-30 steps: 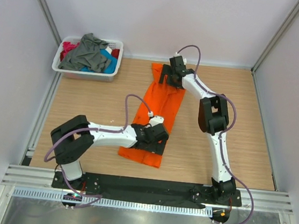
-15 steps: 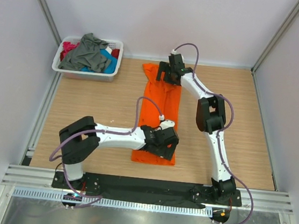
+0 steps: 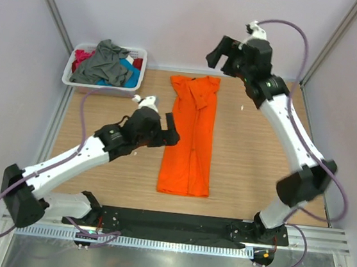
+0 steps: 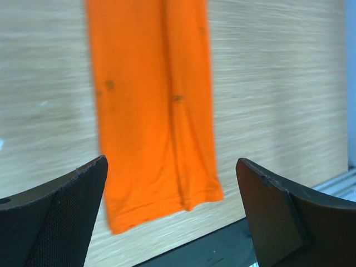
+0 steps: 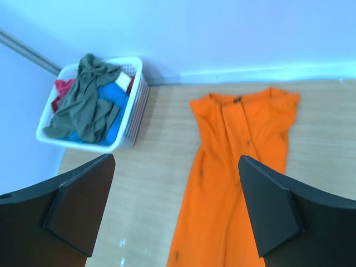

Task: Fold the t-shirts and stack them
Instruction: Fold the tshirt

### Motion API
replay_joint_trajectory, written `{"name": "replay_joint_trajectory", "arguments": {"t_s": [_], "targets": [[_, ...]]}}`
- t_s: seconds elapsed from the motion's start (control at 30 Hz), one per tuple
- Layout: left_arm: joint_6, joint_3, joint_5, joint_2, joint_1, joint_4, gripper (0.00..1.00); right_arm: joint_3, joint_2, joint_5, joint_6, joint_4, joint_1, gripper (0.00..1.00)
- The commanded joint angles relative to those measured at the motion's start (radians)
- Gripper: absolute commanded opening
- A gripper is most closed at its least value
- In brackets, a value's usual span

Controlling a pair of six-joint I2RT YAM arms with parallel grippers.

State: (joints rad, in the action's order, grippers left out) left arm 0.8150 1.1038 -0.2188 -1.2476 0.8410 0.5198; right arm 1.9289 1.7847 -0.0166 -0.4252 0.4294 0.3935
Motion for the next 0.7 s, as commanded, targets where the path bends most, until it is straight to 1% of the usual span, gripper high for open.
{"name": "replay_joint_trajectory", "arguments": {"t_s": [0.0,0.03,0.07,0.1,0.17,0.2,0.23,0.27,0.3,0.33,0.37,0.4,0.43,0.47,0.53,0.57,0.6,0.67], "targets": [[0.07,-0.151,0.1,0.082,-0.083,0.03,0.97,-0.411,-0.175,-0.02,-0.093,0.019,-0.005,1.0],[0.087,-0.22,0.131,0.1,-0.098,0.01,0.96,-0.507,-0.229,-0.007,-0.148,-0.004,-0.007,1.0],[0.119,-0.252,0.154,0.132,-0.114,-0.009,0.95,-0.597,-0.333,0.004,-0.171,-0.038,-0.005,1.0],[0.134,-0.28,0.191,0.146,-0.117,-0.039,0.95,-0.746,-0.376,0.042,-0.196,-0.044,-0.007,1.0],[0.163,-0.347,0.216,0.163,-0.117,-0.067,0.93,-0.864,-0.457,0.063,-0.263,-0.025,-0.007,1.0],[0.17,-0.367,0.257,0.169,-0.115,-0.085,0.93,-0.965,-0.532,0.072,-0.28,-0.005,-0.007,0.97],[0.177,-0.405,0.289,0.171,-0.117,-0.092,0.93,-1.014,-0.565,0.12,-0.294,-0.004,-0.005,0.94],[0.188,-0.426,0.305,0.174,-0.115,-0.099,0.91,-1.059,-0.594,0.13,-0.332,0.003,-0.007,0.92],[0.208,-0.447,0.318,0.18,-0.117,-0.118,0.91,-1.14,-0.658,0.139,-0.355,0.024,-0.007,0.86],[0.223,-0.491,0.337,0.185,-0.117,-0.128,0.9,-1.183,-0.685,0.177,-0.374,0.023,-0.005,0.83],[0.239,-0.513,0.348,0.189,-0.114,-0.141,0.88,-1.226,-0.712,0.196,-0.406,0.02,-0.005,0.76],[0.269,-0.553,0.36,0.203,-0.112,-0.167,0.87,-1.299,-0.747,0.208,-0.423,0.022,-0.005,0.73],[0.285,-0.568,0.369,0.209,-0.109,-0.179,0.86,-1.335,-0.764,0.24,-0.438,0.019,-0.004,0.7],[0.295,-0.582,0.371,0.212,-0.094,-0.191,0.86,-1.405,-0.777,0.262,-0.467,-0.001,-0.005,0.66],[0.323,-0.599,0.366,0.209,-0.073,-0.195,0.85,-1.471,-0.798,0.303,-0.492,-0.032,-0.002,0.62],[0.331,-0.602,0.355,0.203,-0.048,-0.196,0.85,-1.502,-0.801,0.344,-0.507,-0.078,-0.004,0.61],[0.335,-0.607,0.351,0.195,-0.036,-0.202,0.84,-1.557,-0.804,0.369,-0.532,-0.101,-0.002,0.6],[0.343,-0.61,0.349,0.16,-0.013,-0.216,0.83,-1.605,-0.801,0.398,-0.55,-0.15,0.004,0.6]]}}
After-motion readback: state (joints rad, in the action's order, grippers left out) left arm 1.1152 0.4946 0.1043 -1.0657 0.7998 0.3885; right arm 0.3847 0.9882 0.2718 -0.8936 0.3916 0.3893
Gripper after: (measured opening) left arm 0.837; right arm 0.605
